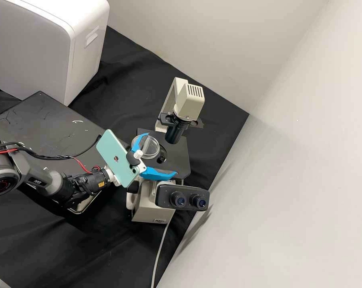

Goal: Place the petri dish on the bench

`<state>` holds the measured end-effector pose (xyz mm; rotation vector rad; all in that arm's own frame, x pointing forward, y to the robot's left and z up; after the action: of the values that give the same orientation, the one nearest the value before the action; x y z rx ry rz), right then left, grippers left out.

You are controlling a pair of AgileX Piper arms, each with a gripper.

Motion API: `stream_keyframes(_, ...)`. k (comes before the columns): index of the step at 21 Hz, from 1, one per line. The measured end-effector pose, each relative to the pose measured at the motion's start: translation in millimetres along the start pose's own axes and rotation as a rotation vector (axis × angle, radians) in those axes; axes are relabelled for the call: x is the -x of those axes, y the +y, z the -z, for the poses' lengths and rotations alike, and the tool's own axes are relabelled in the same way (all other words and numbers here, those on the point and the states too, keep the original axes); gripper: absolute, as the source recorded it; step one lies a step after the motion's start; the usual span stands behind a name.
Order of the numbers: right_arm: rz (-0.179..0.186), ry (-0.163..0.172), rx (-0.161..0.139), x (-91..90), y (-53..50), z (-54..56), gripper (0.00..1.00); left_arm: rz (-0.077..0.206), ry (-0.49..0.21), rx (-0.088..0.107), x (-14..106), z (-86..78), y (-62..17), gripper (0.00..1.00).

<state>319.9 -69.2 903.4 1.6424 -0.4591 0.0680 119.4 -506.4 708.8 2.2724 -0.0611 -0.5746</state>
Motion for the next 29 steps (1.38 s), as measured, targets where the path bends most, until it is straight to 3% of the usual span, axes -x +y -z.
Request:
stream_keyframes(5,0.0,0.0,-0.005,0.4,-0.2,-0.3,1.0,0.003,0.008,-0.005,-1.6,1.6,-0.8,1.0)
stream_keyframes(9,0.016,0.018,-0.055,0.4,5.5,-1.6,1.0,0.012,0.0,-0.021,-2.7,0.7,-2.9,1.0)
stream_keyframes(12,0.006,0.019,-0.091,-4.3,22.6,0.4,1.0,0.017,0.007,-0.001,-3.4,1.5,-4.0,1.0)
stream_keyframes(15,-0.039,0.032,-0.134,-4.9,41.4,2.4,1.0,0.022,0.008,0.002,-3.9,1.4,-5.1,1.0)
stream_keyframes(17,-0.057,0.037,-0.148,-3.4,47.9,2.9,1.0,0.026,0.009,0.011,-4.1,1.3,-6.0,1.0)
stream_keyframes(22,-0.071,0.058,-0.146,-1.4,51.4,6.0,1.0,0.023,-0.005,0.005,-4.3,0.1,-5.7,1.0)
stream_keyframes(27,-0.064,0.067,-0.139,0.5,47.3,8.1,1.0,0.022,-0.011,0.001,-4.5,-0.1,-5.5,1.0)
stream_keyframes(29,-0.043,0.081,-0.102,4.4,40.7,14.8,1.0,0.022,-0.011,0.001,-4.5,-0.1,-5.5,1.0)
